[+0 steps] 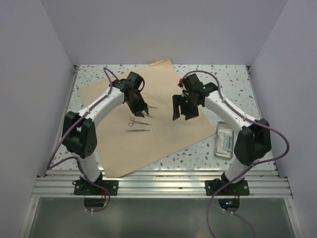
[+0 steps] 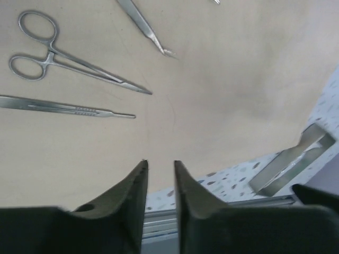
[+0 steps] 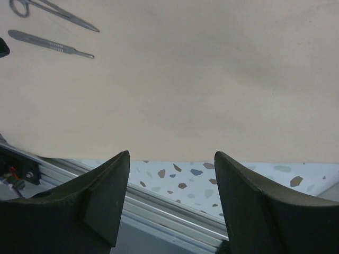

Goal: Prepare the surgical pack

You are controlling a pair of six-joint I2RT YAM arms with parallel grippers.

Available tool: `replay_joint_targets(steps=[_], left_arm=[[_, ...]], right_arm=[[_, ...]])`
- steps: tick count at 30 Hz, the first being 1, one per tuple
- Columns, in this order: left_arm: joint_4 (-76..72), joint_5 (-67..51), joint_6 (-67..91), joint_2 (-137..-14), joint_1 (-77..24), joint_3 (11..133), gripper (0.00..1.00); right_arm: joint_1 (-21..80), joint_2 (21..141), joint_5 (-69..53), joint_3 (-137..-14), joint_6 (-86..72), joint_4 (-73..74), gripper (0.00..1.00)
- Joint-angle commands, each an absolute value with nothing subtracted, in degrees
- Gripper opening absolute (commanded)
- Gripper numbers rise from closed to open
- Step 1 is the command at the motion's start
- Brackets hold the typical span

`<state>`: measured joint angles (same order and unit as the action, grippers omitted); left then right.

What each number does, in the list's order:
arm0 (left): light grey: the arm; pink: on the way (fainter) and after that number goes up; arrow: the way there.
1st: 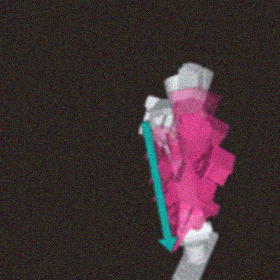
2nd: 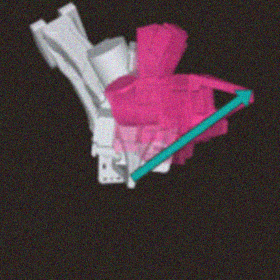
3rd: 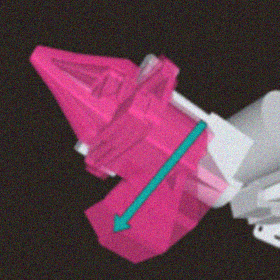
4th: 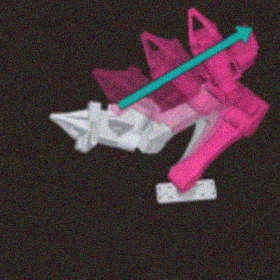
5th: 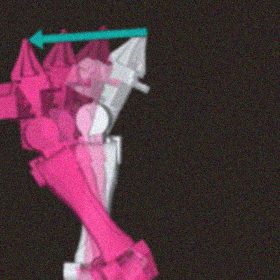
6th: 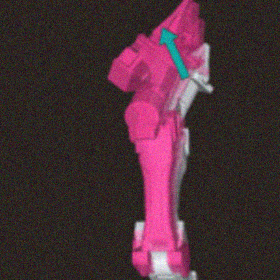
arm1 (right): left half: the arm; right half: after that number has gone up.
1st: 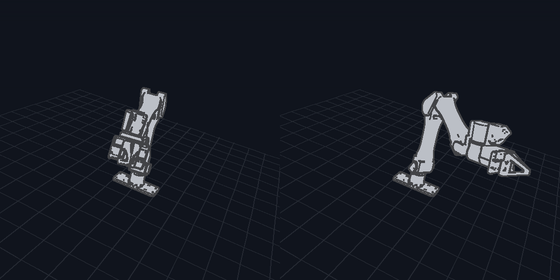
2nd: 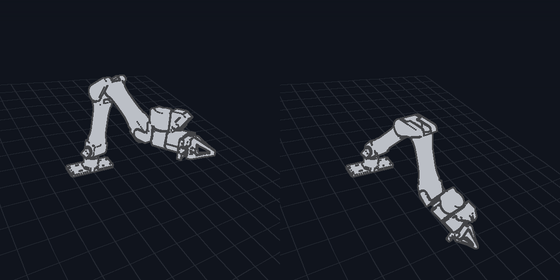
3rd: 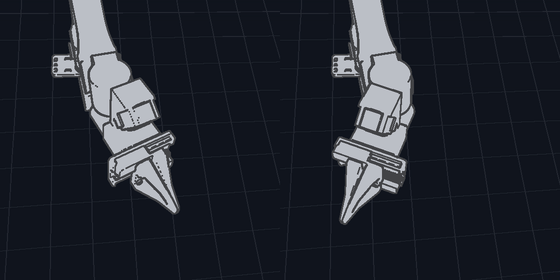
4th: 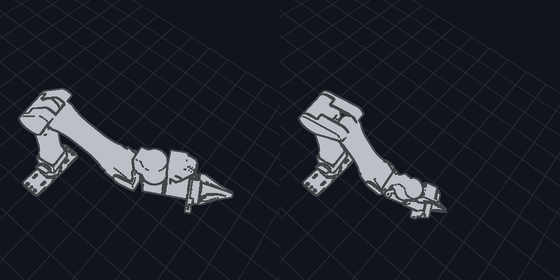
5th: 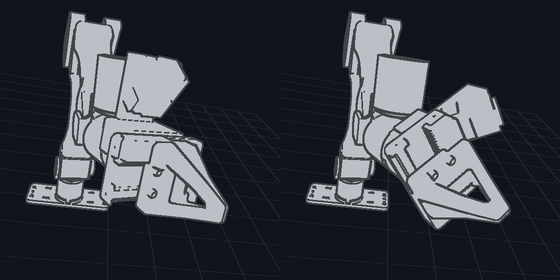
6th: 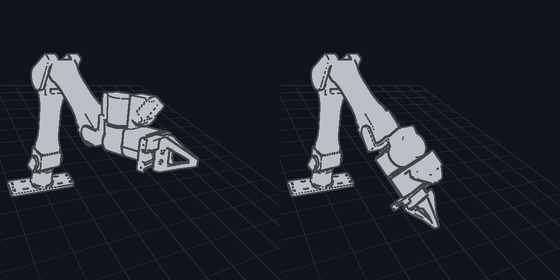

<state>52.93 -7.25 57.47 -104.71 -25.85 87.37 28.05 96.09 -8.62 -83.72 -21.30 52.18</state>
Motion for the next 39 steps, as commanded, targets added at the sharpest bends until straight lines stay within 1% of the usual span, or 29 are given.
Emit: replay_joint_targets(steps=[1,2,3,4,8,11,15,17,21,29,31,34,35,37,38,39], left_arm=[[49.1,-5.6,53.7,-103.9,-24.7,86.9,0.37],[49.8,-3.2,54.0,-105.0,-24.7,90.1,0.42],[51.4,-1.9,54.1,-107.6,-24.8,91.8,0.49],[52.1,-0.9,54.3,-109.0,-24.7,93.3,0.52],[58.2,1.6,56.3,-117.3,-24.2,102.8,0.54],[58.4,1.1,59.4,-121.2,-24.2,104.6,0.57],[57.5,1.1,62.3,-124.4,-24.1,104.8,0.56],[57.3,1.1,63.2,-125.2,-24.1,105.2,0.55],[57.3,1.6,64.1,-127.4,-24.0,106.3,0.50],[57.4,1.8,65.2,-129.5,-23.5,107.2,0.44],[57.5,1.8,65.2,-130.1,-23.4,107.2,0.41],[57.6,1.8,65.1,-130.2,-23.3,107.2,0.29],[57.5,1.8,65.0,-130.3,-23.3,107.2,0.22],[57.5,1.6,64.7,-130.0,-23.2,107.2,0.15],[57.5,1.2,64.4,-129.6,-23.2,107.2,0.08],[57.7,1.0,64.2,-129.3,-23.3,107.2,0.04]], right_arm=[[27.9,97.1,-14.4,-86.8,-24.0,52.9,0.69],[27.9,96.4,-14.4,-86.5,-24.3,52.7,0.69],[27.9,95.7,-14.2,-85.4,-24.4,52.6,0.69],[27.9,95.1,-13.1,-84.7,-24.4,52.6,0.69],[27.0,90.8,-11.5,-80.0,-23.4,52.6,0.70],[25.8,86.9,-11.8,-74.3,-23.3,50.9,0.69],[22.2,83.2,-13.9,-66.8,-22.9,49.3,0.69],[21.3,82.3,-14.1,-65.3,-22.4,49.1,0.69],[20.6,80.9,-13.6,-63.5,-21.4,49.0,0.69],[20.5,80.5,-13.4,-62.3,-21.3,48.6,0.69],[20.6,80.7,-13.4,-62.3,-21.2,48.3,0.68],[20.5,80.8,-13.5,-62.5,-21.2,48.1,0.68],[20.6,80.9,-13.5,-62.6,-21.2,48.2,0.68],[20.6,81.2,-13.5,-62.8,-21.1,48.2,0.68],[20.6,81.5,-13.6,-63.1,-21.1,48.3,0.68],[20.6,81.8,-13.7,-63.6,-21.0,48.3,0.68]])
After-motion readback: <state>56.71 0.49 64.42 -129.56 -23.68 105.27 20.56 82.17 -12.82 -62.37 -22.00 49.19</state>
